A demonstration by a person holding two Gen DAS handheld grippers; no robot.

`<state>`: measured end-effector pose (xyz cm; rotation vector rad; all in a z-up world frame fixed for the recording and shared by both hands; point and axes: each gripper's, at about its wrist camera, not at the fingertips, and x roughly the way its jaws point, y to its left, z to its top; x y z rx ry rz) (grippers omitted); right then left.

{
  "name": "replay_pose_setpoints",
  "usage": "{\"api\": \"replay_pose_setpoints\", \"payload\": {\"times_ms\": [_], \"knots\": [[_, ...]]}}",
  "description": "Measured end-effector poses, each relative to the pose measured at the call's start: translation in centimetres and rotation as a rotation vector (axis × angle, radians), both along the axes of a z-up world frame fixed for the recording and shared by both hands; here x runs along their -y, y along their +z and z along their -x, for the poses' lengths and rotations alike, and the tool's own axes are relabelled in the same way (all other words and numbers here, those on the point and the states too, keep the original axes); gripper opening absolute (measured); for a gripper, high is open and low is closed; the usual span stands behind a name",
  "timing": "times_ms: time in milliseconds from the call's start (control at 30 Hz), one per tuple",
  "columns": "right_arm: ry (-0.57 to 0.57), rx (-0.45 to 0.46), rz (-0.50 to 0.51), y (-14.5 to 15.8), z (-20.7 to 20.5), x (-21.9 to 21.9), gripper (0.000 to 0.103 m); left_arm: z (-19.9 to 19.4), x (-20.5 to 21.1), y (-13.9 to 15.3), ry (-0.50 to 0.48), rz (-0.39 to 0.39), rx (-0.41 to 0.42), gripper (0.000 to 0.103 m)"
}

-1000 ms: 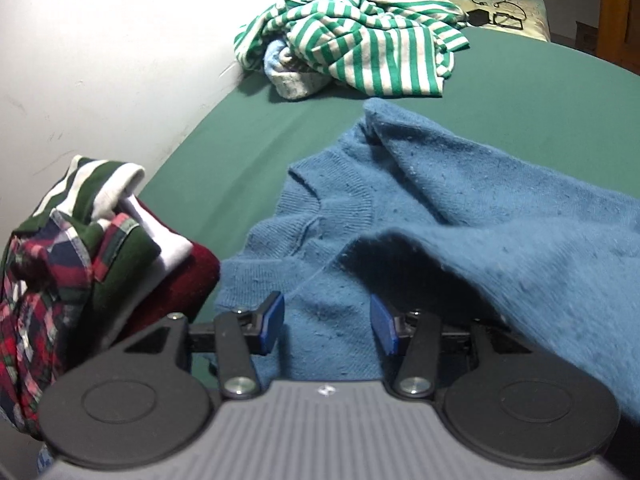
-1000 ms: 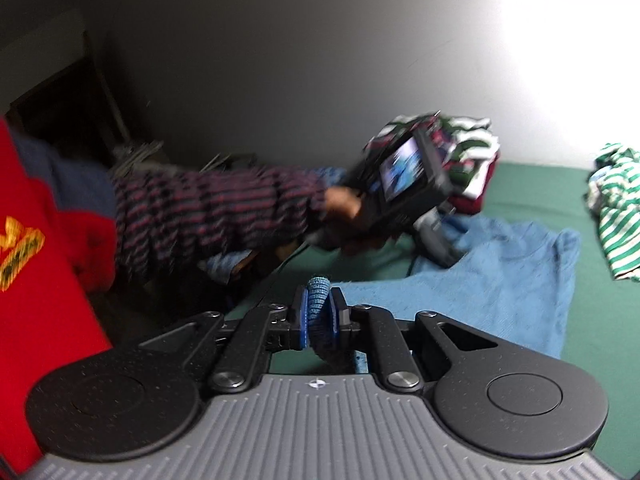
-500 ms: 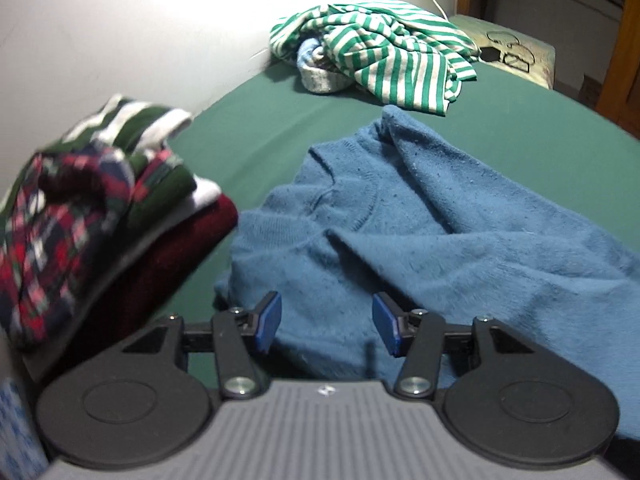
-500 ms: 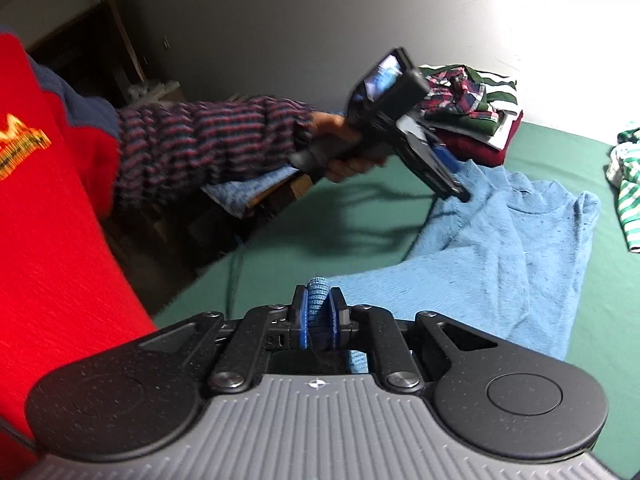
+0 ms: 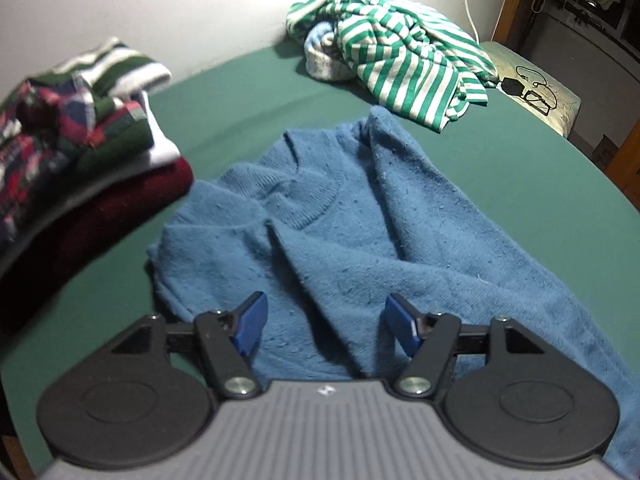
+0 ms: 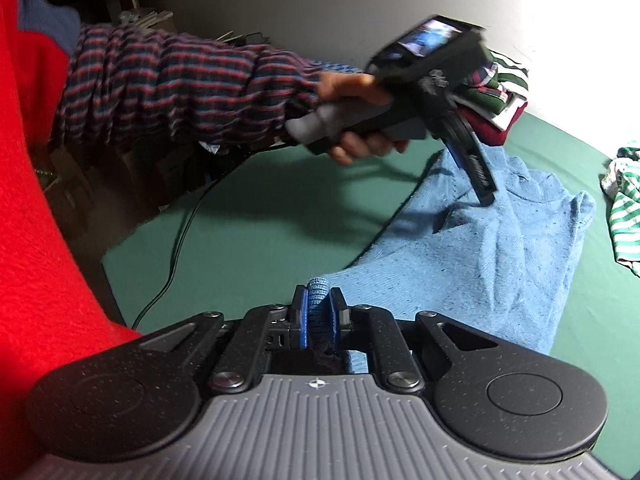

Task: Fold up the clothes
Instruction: 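Hold the cuff with the right gripper while the left gripper reaches the sweater body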

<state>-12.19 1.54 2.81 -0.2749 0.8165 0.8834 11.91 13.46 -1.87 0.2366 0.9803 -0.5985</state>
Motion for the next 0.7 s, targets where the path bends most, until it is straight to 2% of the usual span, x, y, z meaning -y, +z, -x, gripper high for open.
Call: {"api": "replay_pose_setpoints", "payload": {"times_ms": [100, 200, 233, 267, 300, 333, 400, 500, 600, 700], "knots": [[-0.003, 0.005, 0.000, -0.1, 0.3, 0.0, 0.011, -0.3, 0.3, -0.1, 0.015, 0.018, -0.016, 0.041], [-0.006, 0.009, 0.000, -0.1, 0.5, 0.1, 0.011, -0.4, 0.4, -0.1, 0.027, 0.032, -0.024, 0.040], [-0.008, 0.011, 0.000, -0.2, 0.6, 0.1, 0.011, -0.4, 0.4, 0.0, 0.032, 0.034, -0.017, 0.037], [-0.009, 0.012, 0.000, -0.2, 0.7, 0.1, 0.011, -0.3, 0.3, 0.1, 0.037, 0.037, -0.008, 0.031], [-0.010, 0.014, 0.000, -0.2, 0.8, 0.1, 0.011, -0.3, 0.1, 0.3, 0.042, 0.041, -0.003, 0.018], [-0.011, 0.015, 0.000, -0.2, 0.9, 0.1, 0.011, -0.4, -0.1, 0.5, 0.048, 0.046, 0.001, 0.012], [-0.013, 0.019, 0.000, -0.3, 1.1, 0.2, 0.011, -0.4, -0.4, 0.8, 0.053, 0.053, 0.007, 0.014], [-0.016, 0.023, 0.000, -0.4, 1.3, 0.2, 0.011, -0.4, -0.7, 0.6, 0.055, 0.020, 0.017, 0.039], [-0.016, 0.024, -0.001, -0.5, 1.2, 0.2, 0.011, -0.6, -1.0, 0.1, 0.058, 0.010, 0.002, 0.049], [-0.015, 0.025, -0.003, -0.6, 1.1, 0.3, 0.011, -0.9, -0.6, -0.5, 0.057, 0.010, -0.024, 0.049]]}}
